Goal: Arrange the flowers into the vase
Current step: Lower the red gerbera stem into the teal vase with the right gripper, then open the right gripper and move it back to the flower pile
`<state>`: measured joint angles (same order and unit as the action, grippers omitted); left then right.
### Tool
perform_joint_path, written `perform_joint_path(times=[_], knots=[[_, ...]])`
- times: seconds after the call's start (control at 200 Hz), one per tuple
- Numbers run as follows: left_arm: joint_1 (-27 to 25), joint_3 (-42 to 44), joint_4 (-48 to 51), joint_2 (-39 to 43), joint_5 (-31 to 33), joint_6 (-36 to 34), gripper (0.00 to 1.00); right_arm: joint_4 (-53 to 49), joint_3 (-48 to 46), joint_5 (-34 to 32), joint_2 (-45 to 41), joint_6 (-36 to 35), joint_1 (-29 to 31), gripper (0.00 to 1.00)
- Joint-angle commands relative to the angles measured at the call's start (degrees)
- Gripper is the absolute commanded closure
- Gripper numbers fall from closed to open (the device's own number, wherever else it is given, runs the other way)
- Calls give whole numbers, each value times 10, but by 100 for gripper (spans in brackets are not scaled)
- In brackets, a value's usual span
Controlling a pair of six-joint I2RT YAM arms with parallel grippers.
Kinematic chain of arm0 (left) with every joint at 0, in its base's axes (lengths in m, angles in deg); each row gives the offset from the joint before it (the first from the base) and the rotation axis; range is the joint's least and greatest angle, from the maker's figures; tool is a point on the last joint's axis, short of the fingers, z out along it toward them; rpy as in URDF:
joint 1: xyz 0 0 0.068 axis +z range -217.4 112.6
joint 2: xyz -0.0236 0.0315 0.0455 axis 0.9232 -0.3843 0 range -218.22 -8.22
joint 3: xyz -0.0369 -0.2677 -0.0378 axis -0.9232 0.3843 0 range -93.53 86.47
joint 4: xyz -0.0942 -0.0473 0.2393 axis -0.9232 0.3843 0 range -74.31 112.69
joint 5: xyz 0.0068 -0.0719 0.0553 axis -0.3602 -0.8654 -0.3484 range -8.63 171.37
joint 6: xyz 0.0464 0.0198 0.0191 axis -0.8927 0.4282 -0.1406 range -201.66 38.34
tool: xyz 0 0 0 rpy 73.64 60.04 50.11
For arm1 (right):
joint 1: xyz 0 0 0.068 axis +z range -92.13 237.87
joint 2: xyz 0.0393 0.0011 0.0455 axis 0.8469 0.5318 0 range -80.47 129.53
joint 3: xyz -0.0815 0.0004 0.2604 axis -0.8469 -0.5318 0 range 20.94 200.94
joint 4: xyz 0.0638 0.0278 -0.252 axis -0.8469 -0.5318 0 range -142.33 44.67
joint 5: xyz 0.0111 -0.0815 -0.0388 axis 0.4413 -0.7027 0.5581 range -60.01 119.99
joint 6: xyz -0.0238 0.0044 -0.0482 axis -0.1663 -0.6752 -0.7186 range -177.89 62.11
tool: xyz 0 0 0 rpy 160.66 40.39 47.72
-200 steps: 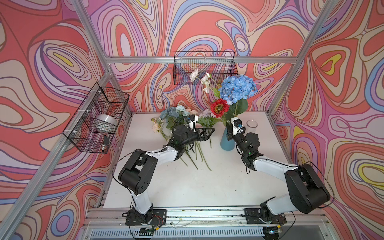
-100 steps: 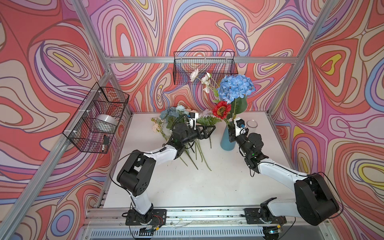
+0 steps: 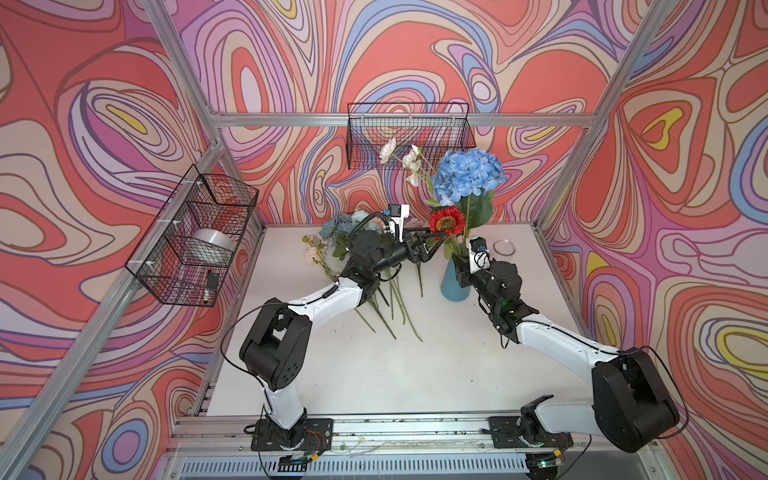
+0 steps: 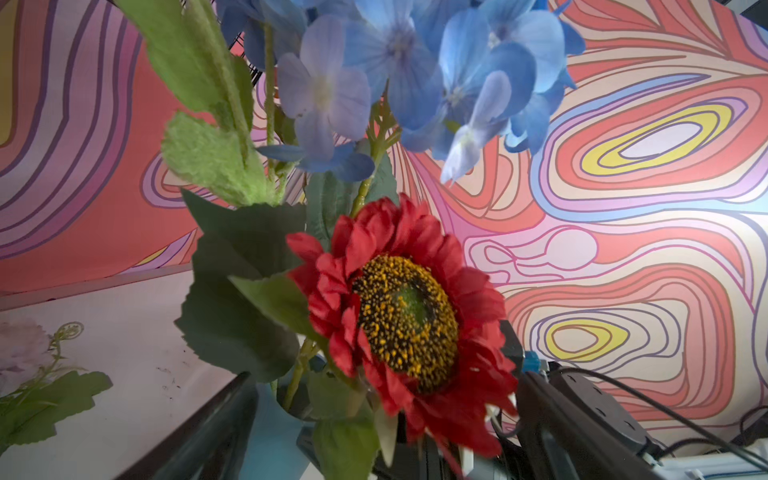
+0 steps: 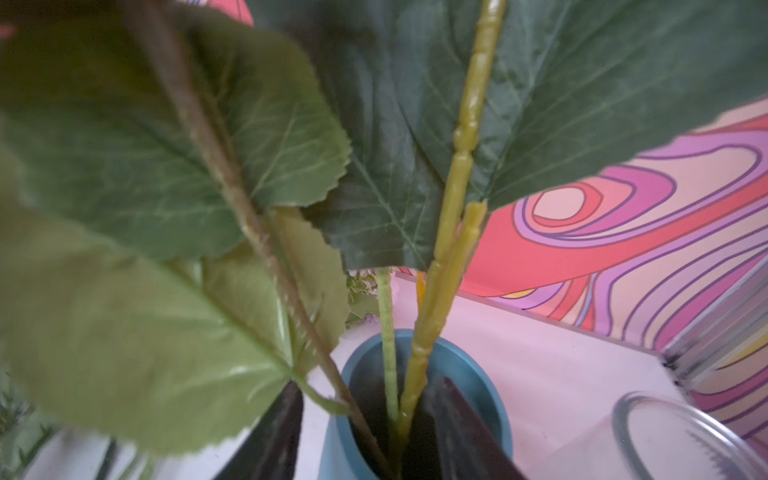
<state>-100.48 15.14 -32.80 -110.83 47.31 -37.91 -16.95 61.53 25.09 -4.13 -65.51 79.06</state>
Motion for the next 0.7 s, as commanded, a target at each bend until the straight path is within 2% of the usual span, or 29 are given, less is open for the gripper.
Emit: perform_joint_path(times=[0.0,0.416,0.696], knots=[[-5,-23,-22,-24,-6,5,0,-50,10,5,-30,4,0,36],[-7,-51,-24,-70,-1,29,0,-108,22,35,-104,12,1,36],[-5,64,-22,23,16,6,0,-176,53,149,-125,55,4,43]])
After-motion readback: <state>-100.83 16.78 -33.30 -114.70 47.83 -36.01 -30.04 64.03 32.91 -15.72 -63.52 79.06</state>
